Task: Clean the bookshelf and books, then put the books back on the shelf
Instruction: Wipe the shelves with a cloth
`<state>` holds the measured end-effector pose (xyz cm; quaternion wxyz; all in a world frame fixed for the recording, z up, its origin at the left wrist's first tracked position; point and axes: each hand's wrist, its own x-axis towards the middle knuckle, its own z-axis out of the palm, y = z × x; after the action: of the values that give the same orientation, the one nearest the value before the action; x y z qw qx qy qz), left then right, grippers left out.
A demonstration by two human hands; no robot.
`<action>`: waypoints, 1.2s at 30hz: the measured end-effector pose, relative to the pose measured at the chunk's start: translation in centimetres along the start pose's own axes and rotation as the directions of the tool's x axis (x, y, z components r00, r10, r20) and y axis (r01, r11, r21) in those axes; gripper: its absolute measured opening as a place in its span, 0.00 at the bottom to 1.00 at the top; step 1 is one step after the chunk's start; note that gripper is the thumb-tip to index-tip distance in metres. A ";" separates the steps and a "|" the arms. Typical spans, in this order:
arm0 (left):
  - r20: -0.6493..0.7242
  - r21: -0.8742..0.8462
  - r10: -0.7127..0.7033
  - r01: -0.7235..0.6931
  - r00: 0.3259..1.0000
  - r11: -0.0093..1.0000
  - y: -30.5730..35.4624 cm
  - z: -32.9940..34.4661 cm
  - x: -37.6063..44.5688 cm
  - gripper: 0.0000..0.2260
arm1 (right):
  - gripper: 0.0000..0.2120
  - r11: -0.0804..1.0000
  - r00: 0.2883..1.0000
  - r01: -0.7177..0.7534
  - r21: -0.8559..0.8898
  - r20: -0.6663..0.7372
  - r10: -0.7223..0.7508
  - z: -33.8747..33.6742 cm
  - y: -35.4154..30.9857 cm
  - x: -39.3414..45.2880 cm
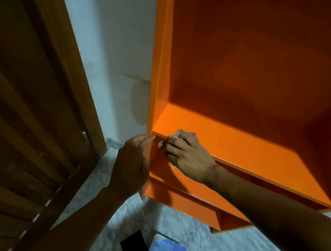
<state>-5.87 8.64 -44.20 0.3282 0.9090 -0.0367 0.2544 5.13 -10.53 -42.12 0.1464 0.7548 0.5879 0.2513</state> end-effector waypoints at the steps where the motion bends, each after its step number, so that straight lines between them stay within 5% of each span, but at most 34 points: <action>1: 0.047 0.012 0.030 -0.030 0.998 0.999 0.5 0.6 -0.3 0.22 | 0.14 1.000 1.000 -0.006 -0.005 0.011 0.006 0.0 0.3 -1.6; 6: 0.170 0.119 0.085 -0.106 0.982 0.987 4.2 4.4 -1.0 0.34 | 0.10 0.999 0.995 -0.049 -0.014 0.086 0.050 -1.1 1.7 -10.4; 14: 0.203 0.258 -0.023 -0.030 0.979 0.966 9.3 10.0 -2.5 0.38 | 0.11 0.976 0.973 -0.217 -0.030 0.073 0.218 -3.8 3.7 -25.2; 19: 0.191 0.175 -0.044 0.010 0.981 0.984 10.9 11.9 -4.1 0.37 | 0.09 0.916 0.914 -0.375 -0.142 0.108 0.391 -4.4 2.9 -31.9; 24: 0.352 0.096 -0.031 -0.003 0.935 0.995 10.8 14.3 -6.4 0.34 | 0.08 0.851 0.845 -0.495 -0.174 0.130 0.518 -4.2 1.0 -35.2; 29: 0.473 0.049 -0.057 0.039 0.879 0.998 10.5 16.4 -7.2 0.34 | 0.13 0.758 0.749 -0.651 -0.022 0.137 0.648 -3.6 -1.4 -35.4; 33: 0.604 0.088 -0.037 -0.021 0.796 0.996 8.4 18.8 -7.1 0.34 | 0.06 0.594 0.556 -0.799 0.087 -0.266 0.787 -5.7 -0.3 -31.1; 36: 0.690 0.164 -0.055 -0.082 0.721 0.983 5.8 21.6 -7.5 0.33 | 0.05 0.451 0.377 -0.882 0.135 -0.373 0.848 -4.6 1.4 -30.2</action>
<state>-4.26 -9.97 -58.63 0.2039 0.9639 -0.1397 -0.0985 -1.73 -40.24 -43.83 -0.0936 0.8762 0.1111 0.4596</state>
